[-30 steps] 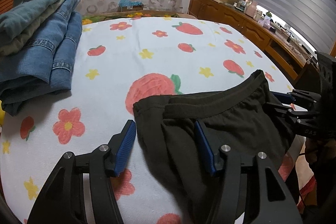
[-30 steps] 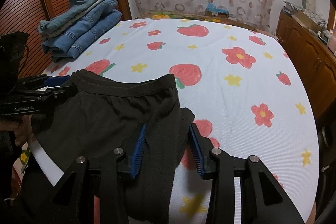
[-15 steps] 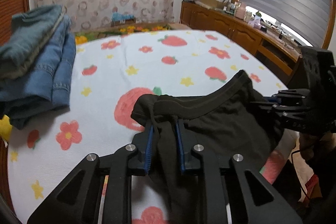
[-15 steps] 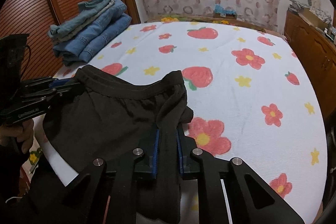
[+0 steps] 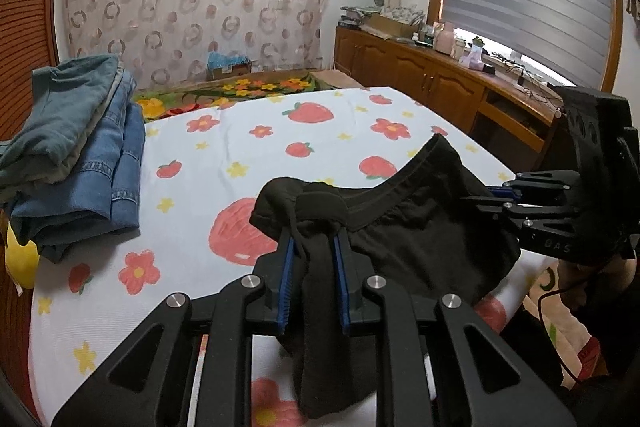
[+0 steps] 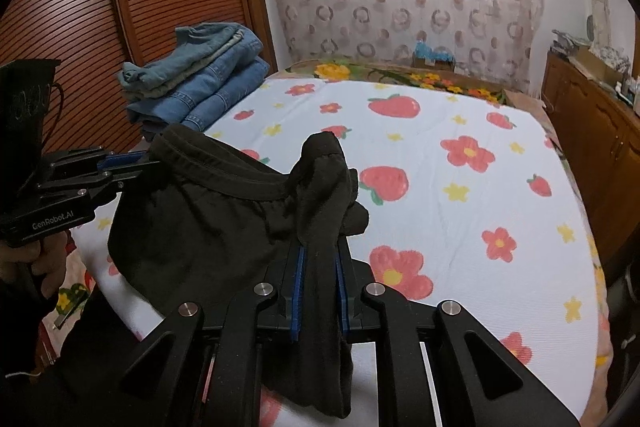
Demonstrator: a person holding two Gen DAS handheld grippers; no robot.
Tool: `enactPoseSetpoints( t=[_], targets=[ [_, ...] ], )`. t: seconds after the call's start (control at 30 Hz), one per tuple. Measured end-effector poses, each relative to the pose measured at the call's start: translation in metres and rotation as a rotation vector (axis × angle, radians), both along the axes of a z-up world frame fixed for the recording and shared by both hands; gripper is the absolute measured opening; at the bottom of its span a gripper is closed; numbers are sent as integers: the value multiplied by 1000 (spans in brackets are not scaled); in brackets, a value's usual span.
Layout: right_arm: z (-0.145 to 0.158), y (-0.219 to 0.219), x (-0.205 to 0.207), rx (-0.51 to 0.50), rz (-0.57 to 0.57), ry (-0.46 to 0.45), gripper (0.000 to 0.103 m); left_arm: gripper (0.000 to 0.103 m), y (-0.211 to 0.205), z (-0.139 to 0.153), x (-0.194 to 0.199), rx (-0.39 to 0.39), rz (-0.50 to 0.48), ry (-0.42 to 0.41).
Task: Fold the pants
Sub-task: 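Grasp the waistband with the left tool while the right tool grasps it too, then lift the folded black garment with both tools and carry it toward the jeans stack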
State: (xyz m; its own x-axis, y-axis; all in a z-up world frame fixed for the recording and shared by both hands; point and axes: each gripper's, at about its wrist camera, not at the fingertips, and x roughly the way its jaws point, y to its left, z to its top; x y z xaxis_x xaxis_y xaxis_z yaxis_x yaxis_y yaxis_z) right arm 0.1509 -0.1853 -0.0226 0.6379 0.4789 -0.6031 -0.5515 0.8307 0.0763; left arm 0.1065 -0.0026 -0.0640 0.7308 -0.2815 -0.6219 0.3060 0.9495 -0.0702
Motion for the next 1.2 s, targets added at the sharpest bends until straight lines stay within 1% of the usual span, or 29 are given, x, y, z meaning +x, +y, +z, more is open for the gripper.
enactPoseSetpoints(
  t=[0.13,0.4,0.53,0.77,0.97,1.2],
  targets=[
    [6,-1,-5,14,7,-23,13,18,0,5,-5,2,11,-4],
    [21,-1,-15,20,18,-63,13,18,2,23,-15,-9,6,-45],
    [30,-4,-15,53,15,-71,13,18,4,33,-18,-5,10,-58],
    [46,1,-17,48,36,-109,13,18,10,57,-24,-7,10,-97],
    [60,8,-14,85,58,-137,13,18,15,74,-25,3,13,-137],
    [67,20,3,87,83,-158,13,18,28,77,-14,2,39,-139]
  ],
)
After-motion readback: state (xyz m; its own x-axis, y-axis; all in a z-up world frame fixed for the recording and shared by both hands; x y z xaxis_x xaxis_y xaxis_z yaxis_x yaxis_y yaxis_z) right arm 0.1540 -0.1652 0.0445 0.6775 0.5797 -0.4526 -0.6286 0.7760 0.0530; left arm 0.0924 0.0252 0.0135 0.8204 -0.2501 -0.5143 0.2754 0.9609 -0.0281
